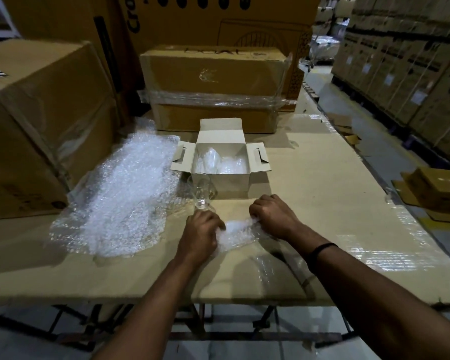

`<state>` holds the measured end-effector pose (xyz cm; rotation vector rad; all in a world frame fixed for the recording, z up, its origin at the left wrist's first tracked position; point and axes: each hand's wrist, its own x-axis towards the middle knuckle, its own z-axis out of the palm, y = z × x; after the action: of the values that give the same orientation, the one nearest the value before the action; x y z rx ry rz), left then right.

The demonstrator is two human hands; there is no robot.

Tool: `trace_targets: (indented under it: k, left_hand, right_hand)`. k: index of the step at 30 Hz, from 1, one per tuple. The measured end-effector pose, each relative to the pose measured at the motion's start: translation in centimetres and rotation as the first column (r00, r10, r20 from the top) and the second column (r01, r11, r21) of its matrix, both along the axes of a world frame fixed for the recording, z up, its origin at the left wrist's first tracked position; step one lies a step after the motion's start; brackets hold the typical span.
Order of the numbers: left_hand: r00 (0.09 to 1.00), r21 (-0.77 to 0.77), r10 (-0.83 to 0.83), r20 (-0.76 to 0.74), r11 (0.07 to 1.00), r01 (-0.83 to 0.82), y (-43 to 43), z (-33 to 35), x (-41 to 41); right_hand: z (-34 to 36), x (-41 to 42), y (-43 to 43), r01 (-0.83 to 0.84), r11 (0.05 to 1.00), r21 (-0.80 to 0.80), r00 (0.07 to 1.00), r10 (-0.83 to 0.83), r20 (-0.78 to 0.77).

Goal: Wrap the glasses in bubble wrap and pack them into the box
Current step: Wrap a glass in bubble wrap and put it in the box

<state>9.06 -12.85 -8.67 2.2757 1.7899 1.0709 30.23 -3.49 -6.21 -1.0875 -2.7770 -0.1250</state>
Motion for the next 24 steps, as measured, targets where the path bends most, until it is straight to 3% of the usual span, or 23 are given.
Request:
trace_targets:
  k: [2,6,9,13,17,24]
  left_hand:
    - [0.999,-0.089,-0.020,-0.044,0.996,0.016,-1.1,-1.1,-0.5]
    - [0.999,-0.293,-0.025,0.021,0.956,0.030,-1.4,-2.2,-1.2]
    - [1.000,-0.303,0.024,0.008,0.953,-0.021,-0.9,-1.8,-0.9]
    - [0.991,-0.351,0.130,-0.031,0.927,-0.133,-1.0,-1.5,0.1]
    - [0.995,-0.305,0.082,-0.054,0.948,-0.094,-0.9,-0.8,0.2]
    - [0.986,-0.215,0.121,0.117,0.972,-0.094,-0.4,-0.9,-1.1]
  right_hand:
    - [-0.7,0.9,-0.3,0.020,0.989,-0.149,1.000,-0.019,0.009]
    - [0.1,2.1,-1.1,0.104,0.918,-0.383,0.995,-0.094,0.044]
    - [1.4,0.8,-1.2,0.120,0.946,-0.303,0.971,-0.048,0.234]
    - [1.4,-1.8,-1.5,0.116,0.964,-0.241,0.983,-0.076,0.169]
    - [0.9,-3.5,-2.7,0.171,0.963,-0.210,0.966,-0.123,0.226]
    - [1.6,-5.7,-2.2,0.248,0.906,-0.342,0.952,-0.163,0.258]
